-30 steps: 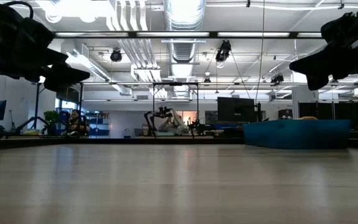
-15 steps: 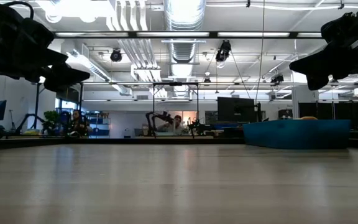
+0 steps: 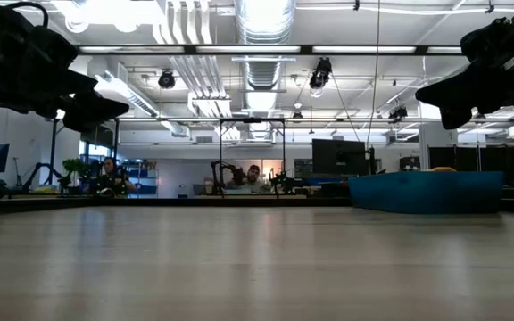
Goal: Roll microfiber towels into tight, uniform cylinder then place into a basket
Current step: Return to Home Position
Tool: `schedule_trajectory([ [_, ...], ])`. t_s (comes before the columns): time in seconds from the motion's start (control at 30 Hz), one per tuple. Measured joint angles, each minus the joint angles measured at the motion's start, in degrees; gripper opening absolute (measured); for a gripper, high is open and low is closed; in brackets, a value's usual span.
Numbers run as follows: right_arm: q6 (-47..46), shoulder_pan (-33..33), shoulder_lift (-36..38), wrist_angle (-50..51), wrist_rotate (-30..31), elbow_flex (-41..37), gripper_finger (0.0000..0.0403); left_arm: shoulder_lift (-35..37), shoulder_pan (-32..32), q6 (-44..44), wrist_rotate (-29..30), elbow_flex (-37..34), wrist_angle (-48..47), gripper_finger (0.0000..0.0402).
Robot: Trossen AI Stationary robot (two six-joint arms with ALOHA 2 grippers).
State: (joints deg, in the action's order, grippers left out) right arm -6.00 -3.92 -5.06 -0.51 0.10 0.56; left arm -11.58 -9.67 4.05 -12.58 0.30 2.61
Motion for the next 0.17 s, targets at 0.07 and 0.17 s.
schedule_trajectory([
  [0.07, 0.00, 0.00, 0.00, 0.01, 0.00, 0.00, 0.0009, -0.08, 0.00, 0.00, 0.00, 0.00, 0.00, 0.0352],
  [0.17, 0.00, 0.01, 0.00, 0.00, 0.00, 0.00, 0.0009, -0.01, 0.00, 0.00, 0.00, 0.00, 0.00, 0.0352],
])
